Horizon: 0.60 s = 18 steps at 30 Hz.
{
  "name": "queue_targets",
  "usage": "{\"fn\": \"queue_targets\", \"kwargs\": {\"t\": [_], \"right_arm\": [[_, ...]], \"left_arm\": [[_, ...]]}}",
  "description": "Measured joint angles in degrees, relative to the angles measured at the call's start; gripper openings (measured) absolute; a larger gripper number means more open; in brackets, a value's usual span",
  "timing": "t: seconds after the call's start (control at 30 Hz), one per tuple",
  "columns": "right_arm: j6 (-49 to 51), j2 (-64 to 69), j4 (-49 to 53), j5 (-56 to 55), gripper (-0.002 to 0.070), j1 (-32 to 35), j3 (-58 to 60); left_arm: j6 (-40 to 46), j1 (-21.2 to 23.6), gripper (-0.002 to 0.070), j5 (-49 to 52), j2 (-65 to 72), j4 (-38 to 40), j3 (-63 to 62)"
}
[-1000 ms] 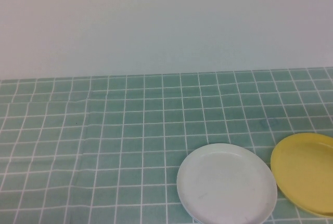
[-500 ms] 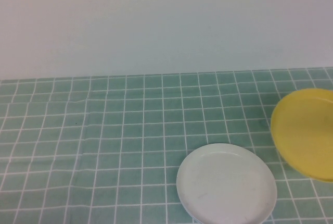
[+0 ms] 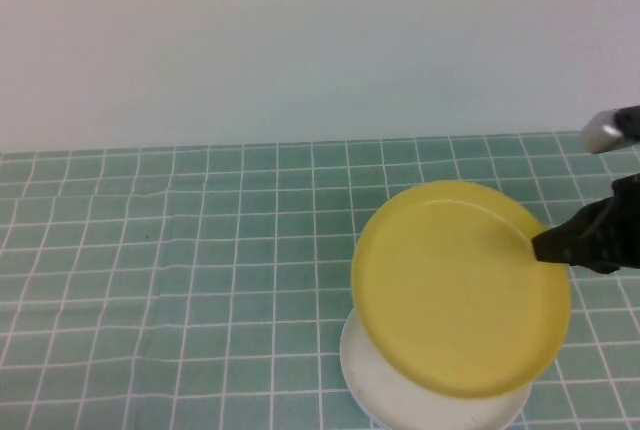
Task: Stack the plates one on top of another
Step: Place the yellow plate on the white plate
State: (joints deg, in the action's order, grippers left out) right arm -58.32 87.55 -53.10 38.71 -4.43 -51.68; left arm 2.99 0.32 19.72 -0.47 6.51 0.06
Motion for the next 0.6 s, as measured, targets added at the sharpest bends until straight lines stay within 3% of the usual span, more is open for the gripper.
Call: {"fn": "queue_targets", "kwargs": {"t": [0.2,0.6], "right_arm": [[5.89,1.4,1.25,-6.86,0.0015,-7.0,0.0],[11.58,9.7,2.98,-8.98,0.0015,-7.52,0.08]], "left_arm": [[0.0,0.0,-0.0001,0.0,0.0,0.0,0.0],[0.0,0.0,-0.0001,0.0,0.0,0.0,0.0]]}}
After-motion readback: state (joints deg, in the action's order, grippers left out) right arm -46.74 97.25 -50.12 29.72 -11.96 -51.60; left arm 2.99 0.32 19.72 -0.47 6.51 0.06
